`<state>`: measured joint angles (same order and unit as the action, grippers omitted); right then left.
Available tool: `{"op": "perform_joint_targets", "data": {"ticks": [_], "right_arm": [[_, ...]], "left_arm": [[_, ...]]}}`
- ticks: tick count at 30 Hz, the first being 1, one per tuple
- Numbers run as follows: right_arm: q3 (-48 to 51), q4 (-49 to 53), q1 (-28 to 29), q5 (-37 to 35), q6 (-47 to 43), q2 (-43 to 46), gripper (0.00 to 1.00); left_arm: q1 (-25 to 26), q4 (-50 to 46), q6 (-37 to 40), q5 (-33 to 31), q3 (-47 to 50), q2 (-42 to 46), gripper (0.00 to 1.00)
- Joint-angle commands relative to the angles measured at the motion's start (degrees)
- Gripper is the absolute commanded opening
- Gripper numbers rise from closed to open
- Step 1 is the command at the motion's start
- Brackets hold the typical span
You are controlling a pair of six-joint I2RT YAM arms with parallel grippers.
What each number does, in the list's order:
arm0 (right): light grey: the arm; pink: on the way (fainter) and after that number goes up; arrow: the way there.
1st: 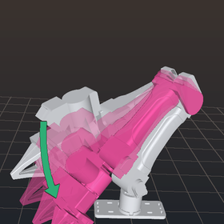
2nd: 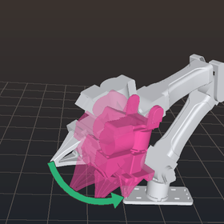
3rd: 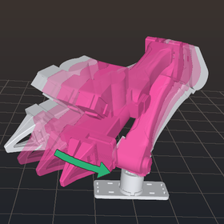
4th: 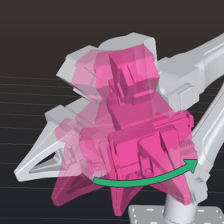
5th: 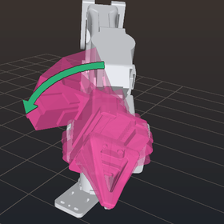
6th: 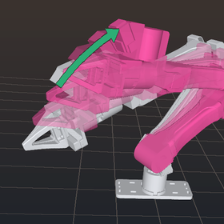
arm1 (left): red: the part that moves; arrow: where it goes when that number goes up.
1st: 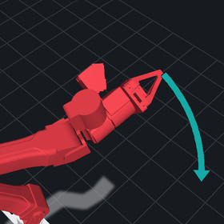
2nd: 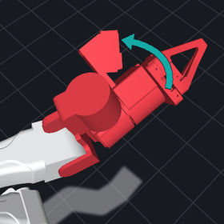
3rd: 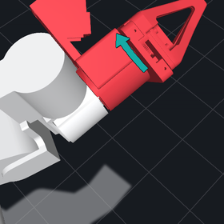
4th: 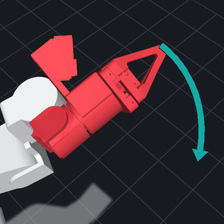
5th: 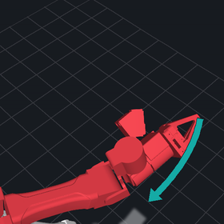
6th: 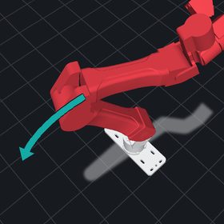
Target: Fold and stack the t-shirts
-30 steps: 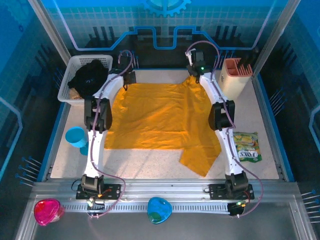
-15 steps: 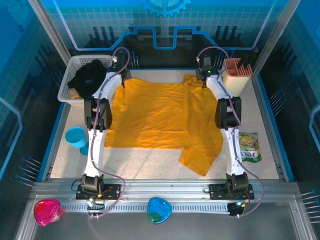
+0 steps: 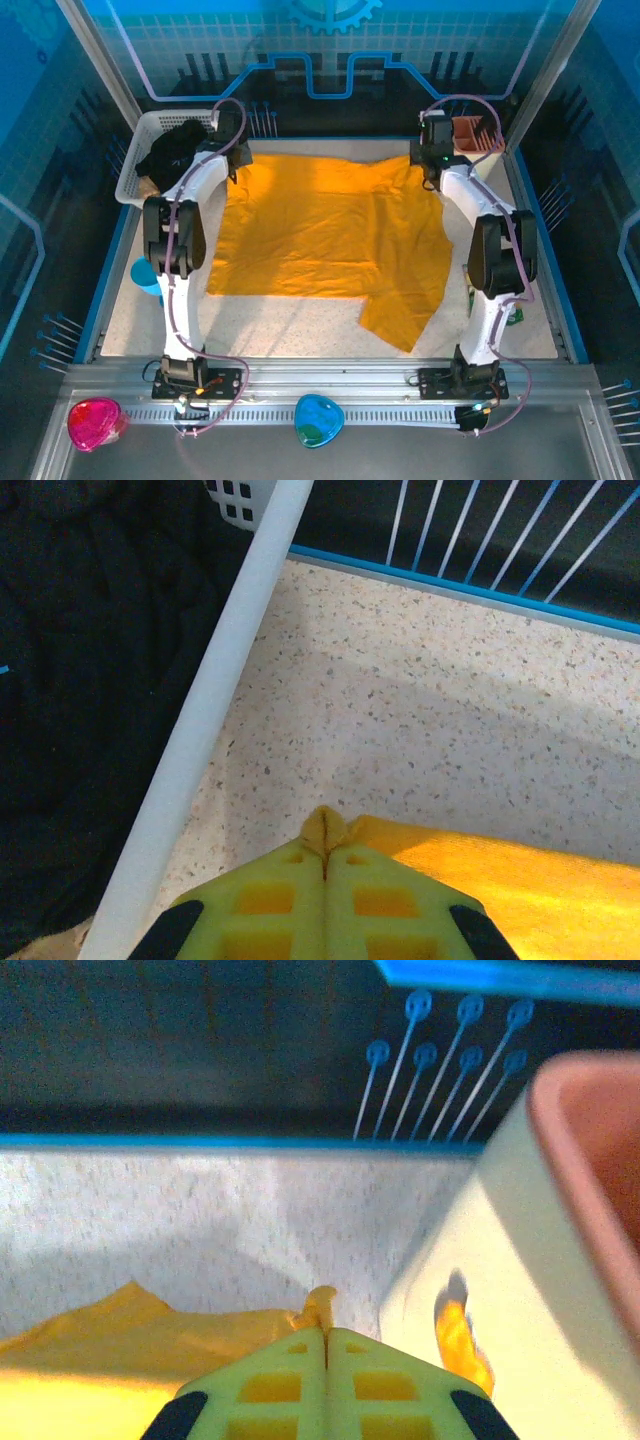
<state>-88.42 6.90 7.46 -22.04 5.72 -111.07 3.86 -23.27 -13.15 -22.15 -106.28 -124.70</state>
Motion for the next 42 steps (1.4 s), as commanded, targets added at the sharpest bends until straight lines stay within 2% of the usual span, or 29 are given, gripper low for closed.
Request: {"op": "perform_joint_targets", "data": {"ticks": [1, 12, 26, 36, 40, 42], "right_arm": [[4.88, -2.83, -0.61, 0.21, 2.76, 4.38, 0.0], [19.23, -3.99, -0.95, -0.13, 4.74, 15.59, 0.0], [32.08, -0.92, -1.05, -0.84, 9.07, 27.01, 0.0], [37.15, 7.26, 0.59, 1.59, 14.31, 28.69, 0.0], [37.18, 12.84, 1.65, 3.33, 17.68, 26.93, 0.0], [37.25, 15.66, 1.84, 4.92, 19.99, 26.32, 0.0]], "left_arm": [[-0.52, 1.95, 1.02, 0.69, 3.86, 4.25, 0.0], [-0.59, 4.21, -0.24, 0.69, 14.75, 10.98, 0.0], [-0.52, 4.28, -2.32, 1.52, 24.89, 17.76, 0.0], [-0.43, 2.11, -5.93, 4.99, 30.81, 18.53, 0.0], [0.07, 2.1, -7.19, 5.04, 33.87, 19.59, 0.14], [0.25, 2.48, -7.97, 4.43, 35.88, 20.86, 0.25]]}}
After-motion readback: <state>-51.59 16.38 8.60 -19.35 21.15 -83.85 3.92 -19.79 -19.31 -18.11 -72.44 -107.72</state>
